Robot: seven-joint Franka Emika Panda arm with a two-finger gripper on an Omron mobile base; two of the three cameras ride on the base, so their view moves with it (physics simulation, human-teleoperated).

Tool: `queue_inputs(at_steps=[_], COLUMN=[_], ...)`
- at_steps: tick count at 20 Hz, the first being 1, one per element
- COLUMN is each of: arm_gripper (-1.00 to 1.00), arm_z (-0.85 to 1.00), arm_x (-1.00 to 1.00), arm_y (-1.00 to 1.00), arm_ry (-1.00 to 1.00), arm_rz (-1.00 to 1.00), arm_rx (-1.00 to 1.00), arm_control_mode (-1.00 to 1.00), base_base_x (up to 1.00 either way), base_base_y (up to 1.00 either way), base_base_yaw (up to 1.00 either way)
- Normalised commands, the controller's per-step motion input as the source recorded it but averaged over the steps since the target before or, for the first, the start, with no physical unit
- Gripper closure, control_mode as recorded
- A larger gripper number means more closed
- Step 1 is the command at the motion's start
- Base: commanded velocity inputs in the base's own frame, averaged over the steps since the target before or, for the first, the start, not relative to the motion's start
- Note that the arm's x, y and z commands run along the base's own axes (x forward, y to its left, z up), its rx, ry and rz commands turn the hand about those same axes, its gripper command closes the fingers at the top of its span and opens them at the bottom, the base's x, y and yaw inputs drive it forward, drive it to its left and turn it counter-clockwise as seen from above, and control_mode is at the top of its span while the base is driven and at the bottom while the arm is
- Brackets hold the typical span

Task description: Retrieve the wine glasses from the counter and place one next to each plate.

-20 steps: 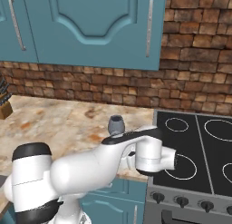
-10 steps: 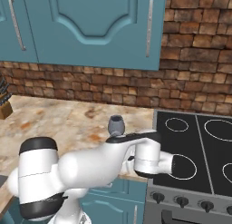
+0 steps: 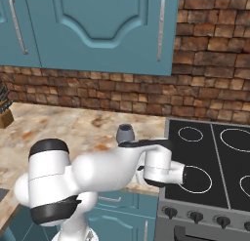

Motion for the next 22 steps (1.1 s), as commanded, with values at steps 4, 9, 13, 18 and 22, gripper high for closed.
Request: queue_inputs(at_steps=[4, 9, 13, 18, 22], arm_gripper=[-1.00, -1.00, -1.00, -1.00, -1.00], arm_z=[-0.20, -0.22, -0.17, -0.10, -0.15], arm_x=[0.13, 0.06, 0.26, 0.34, 0.31], arm_y=[0.04, 0.00, 0.00, 0.00, 0.00], arm_ry=[0.00, 0.03, 0.10, 0.03, 0.03], arm_rz=[0.00, 0.00, 0.00, -0.06, -0.09], arm_rx=[0.00, 0.00, 0.00, 0.02, 0.04], arm_control_mode=[-1.00, -1.00, -1.00, -1.00, -1.00], base_base_x=[0.00, 0.00, 0.00, 0.00, 0.00], base_base_y=[0.00, 0.00, 0.00, 0.00, 0.00], base_base_yaw=[0.00, 0.00, 0.00, 0.00, 0.00])
